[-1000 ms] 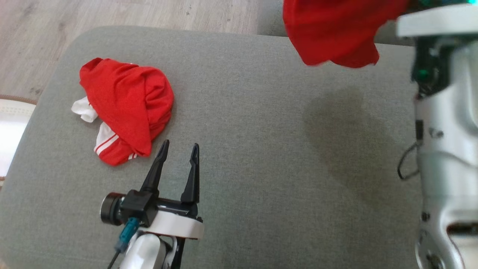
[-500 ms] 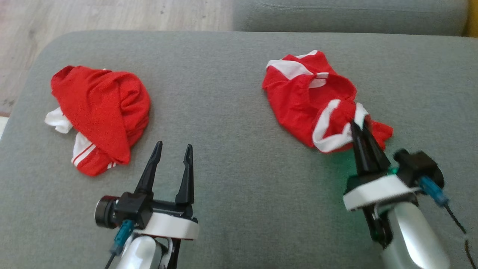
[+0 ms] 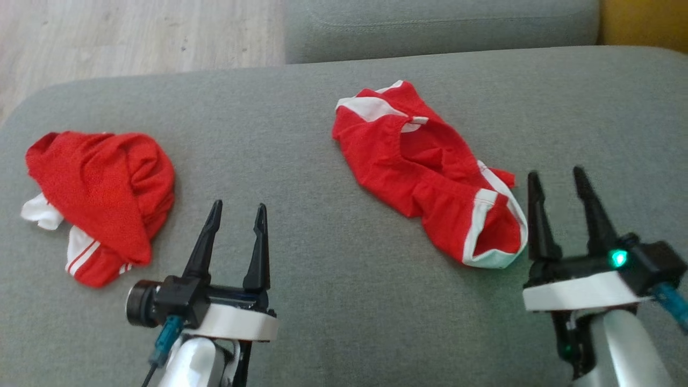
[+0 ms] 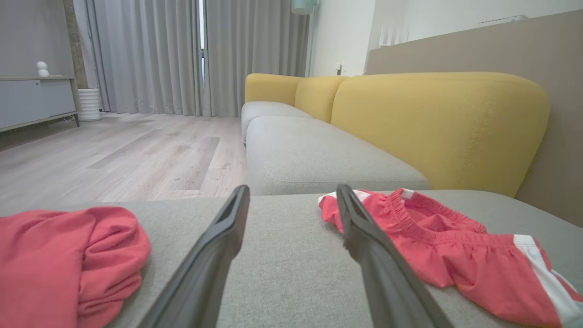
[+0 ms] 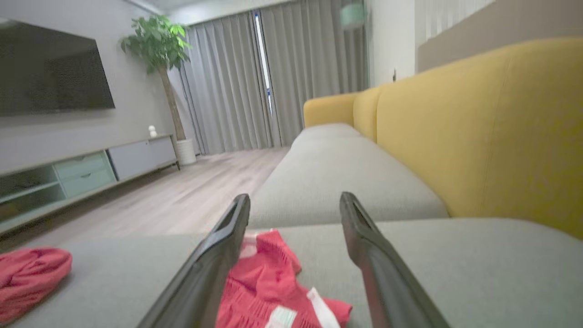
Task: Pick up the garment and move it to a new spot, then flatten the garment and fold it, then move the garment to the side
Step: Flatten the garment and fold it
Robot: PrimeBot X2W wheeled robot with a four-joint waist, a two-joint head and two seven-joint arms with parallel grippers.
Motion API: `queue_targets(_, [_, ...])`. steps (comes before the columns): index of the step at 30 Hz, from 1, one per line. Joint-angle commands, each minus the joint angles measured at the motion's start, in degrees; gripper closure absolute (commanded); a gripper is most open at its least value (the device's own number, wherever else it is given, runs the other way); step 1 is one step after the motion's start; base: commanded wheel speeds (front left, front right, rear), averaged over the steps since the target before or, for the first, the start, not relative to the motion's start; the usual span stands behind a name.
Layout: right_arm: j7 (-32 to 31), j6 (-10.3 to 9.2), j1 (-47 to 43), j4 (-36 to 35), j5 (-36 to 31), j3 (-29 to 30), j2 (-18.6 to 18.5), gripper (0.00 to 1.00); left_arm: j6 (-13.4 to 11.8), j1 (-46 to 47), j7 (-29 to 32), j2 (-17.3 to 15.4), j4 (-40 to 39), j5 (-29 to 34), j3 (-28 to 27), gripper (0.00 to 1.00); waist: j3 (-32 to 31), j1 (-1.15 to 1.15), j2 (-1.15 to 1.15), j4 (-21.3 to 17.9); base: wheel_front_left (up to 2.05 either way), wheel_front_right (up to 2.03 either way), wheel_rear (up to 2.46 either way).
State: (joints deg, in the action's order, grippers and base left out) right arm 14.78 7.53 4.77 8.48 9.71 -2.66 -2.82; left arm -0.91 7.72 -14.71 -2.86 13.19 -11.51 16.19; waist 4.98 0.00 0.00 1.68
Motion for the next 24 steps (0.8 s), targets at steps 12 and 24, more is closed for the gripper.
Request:
queue_targets(12, [0.2, -0.04, -2.5, -4.0, 2.0, 1.1, -0.1, 0.00, 0.3, 0.5, -0.3, 0.0, -3.2, -0.3, -0.6, 0.00, -0.2, 0.00, 0.00, -0.4, 0.00, 0.00, 0.00])
queue_targets(24, [-1.7, -0.04, 5.7, 14.7, 5.4, -0.9, -0.1, 0.00, 0.3, 0.9, -0.3, 0.0, -2.4, -1.0, 1.0, 0.00, 1.4, 0.00, 0.00, 3.5, 0.00, 0.00, 0.00])
